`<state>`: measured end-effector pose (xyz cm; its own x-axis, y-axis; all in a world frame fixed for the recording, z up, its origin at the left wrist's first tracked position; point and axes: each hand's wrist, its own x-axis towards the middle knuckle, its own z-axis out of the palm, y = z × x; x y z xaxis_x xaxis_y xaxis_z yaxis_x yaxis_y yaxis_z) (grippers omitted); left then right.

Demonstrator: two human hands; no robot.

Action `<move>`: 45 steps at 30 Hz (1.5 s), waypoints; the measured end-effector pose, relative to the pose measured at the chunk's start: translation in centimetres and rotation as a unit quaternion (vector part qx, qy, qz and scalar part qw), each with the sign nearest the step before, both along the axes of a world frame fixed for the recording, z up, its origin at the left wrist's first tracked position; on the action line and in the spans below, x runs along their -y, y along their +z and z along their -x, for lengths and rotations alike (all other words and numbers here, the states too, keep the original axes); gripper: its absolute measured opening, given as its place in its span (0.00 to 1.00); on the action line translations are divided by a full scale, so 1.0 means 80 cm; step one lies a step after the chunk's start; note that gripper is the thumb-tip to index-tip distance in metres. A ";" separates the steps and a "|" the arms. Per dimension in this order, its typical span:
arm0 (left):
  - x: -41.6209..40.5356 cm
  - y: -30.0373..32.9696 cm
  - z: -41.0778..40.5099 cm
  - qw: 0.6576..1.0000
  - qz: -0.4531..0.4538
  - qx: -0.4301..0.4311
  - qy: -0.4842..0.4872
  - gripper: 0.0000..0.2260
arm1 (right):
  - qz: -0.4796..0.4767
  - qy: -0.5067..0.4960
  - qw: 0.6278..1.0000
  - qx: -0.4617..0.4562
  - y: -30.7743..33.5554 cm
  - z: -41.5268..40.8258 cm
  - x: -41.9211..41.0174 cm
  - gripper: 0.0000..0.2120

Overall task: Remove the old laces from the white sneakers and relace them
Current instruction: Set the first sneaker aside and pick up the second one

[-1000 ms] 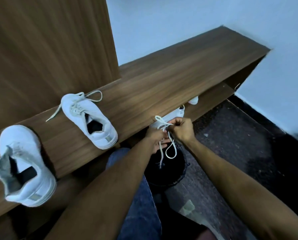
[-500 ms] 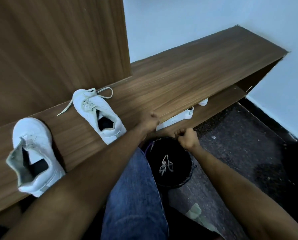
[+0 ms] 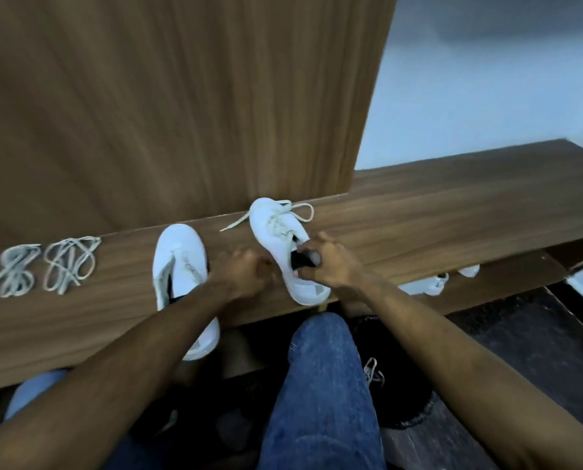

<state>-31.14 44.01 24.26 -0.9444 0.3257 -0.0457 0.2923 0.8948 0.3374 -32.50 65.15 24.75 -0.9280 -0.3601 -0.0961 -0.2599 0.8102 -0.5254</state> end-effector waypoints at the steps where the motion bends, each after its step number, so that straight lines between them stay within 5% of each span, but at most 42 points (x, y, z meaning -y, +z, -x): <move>1: 0.019 -0.005 -0.007 0.996 0.084 0.011 -0.021 0.19 | -0.028 0.010 1.000 0.007 -0.006 0.003 0.011 0.25; 3: 0.051 -0.016 -0.026 0.977 0.200 0.053 -0.058 0.21 | -0.088 0.019 0.996 0.018 -0.018 0.010 0.032 0.28; 6: 0.086 -0.033 -0.046 0.959 0.260 0.074 -0.086 0.24 | -0.137 -0.008 0.990 0.025 -0.026 0.014 0.050 0.27; 12: 0.124 -0.036 -0.048 0.967 0.242 0.066 -0.044 0.19 | -0.144 -0.035 0.989 0.028 -0.029 -0.003 0.083 0.19; 22: 0.193 -0.036 -0.042 0.975 0.205 0.082 0.025 0.13 | -0.124 0.014 0.992 -0.005 -0.036 -0.051 0.164 0.23; 24: 0.187 -0.030 -0.039 0.980 0.170 0.077 0.070 0.13 | -0.107 0.027 0.994 -0.008 -0.039 -0.056 0.170 0.22; 27: 0.160 -0.020 -0.035 0.986 -0.014 0.036 0.163 0.13 | -0.002 -0.017 1.000 0.002 -0.033 -0.049 0.165 0.14; 31: 0.111 -0.019 -0.030 0.950 -0.228 0.056 0.207 0.18 | 0.124 -0.117 0.985 0.011 -0.025 -0.021 0.147 0.06; 38: 0.074 -0.033 -0.032 0.924 -0.234 0.019 0.302 0.23 | -0.006 -0.068 0.997 -0.023 -0.030 -0.004 0.146 0.16; 45: 0.086 -0.038 -0.033 0.885 -0.317 0.058 0.335 0.15 | 0.024 -0.087 0.995 -0.041 -0.034 -0.010 0.152 0.18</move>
<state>-28.48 37.14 21.22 -0.9359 -0.3119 -0.1635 -0.3025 0.4744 0.8267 -31.66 52.98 22.02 -0.9808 -0.1951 -0.0039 -0.1611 0.8209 -0.5478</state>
